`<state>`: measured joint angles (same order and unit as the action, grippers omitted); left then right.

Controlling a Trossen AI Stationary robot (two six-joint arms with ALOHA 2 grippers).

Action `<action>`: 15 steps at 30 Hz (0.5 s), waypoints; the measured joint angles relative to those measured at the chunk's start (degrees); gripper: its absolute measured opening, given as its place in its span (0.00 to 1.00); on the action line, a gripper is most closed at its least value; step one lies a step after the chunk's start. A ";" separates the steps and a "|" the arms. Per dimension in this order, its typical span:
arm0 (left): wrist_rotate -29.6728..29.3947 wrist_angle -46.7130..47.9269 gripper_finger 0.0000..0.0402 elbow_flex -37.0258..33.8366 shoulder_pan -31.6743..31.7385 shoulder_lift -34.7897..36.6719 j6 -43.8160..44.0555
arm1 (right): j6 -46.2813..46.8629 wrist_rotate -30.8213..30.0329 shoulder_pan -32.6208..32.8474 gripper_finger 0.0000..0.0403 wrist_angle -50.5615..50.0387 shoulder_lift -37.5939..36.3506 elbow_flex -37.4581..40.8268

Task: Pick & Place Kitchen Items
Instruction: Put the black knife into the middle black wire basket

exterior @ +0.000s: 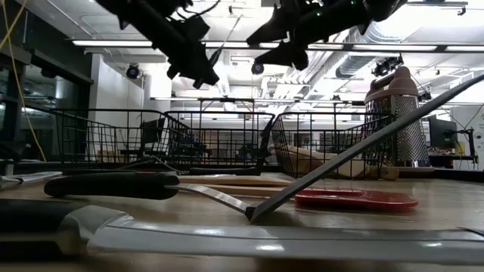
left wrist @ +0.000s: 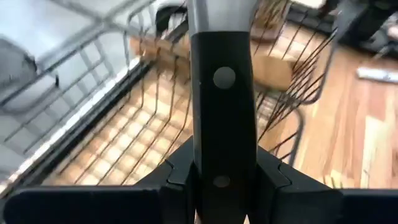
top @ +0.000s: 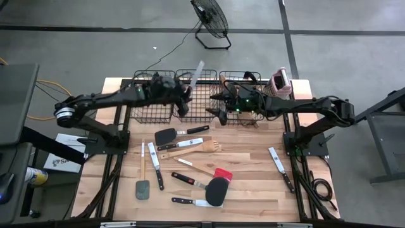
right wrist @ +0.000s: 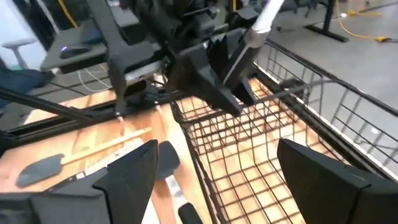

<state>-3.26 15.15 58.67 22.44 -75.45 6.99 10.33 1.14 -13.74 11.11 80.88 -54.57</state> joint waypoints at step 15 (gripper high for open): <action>11.02 7.90 0.21 7.85 8.07 -15.00 5.88 | 5.13 -8.52 -0.24 0.76 -9.22 0.00 0.02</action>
<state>7.76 23.05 66.52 30.51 -90.45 12.87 15.46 -7.38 -13.98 1.89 80.88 -54.54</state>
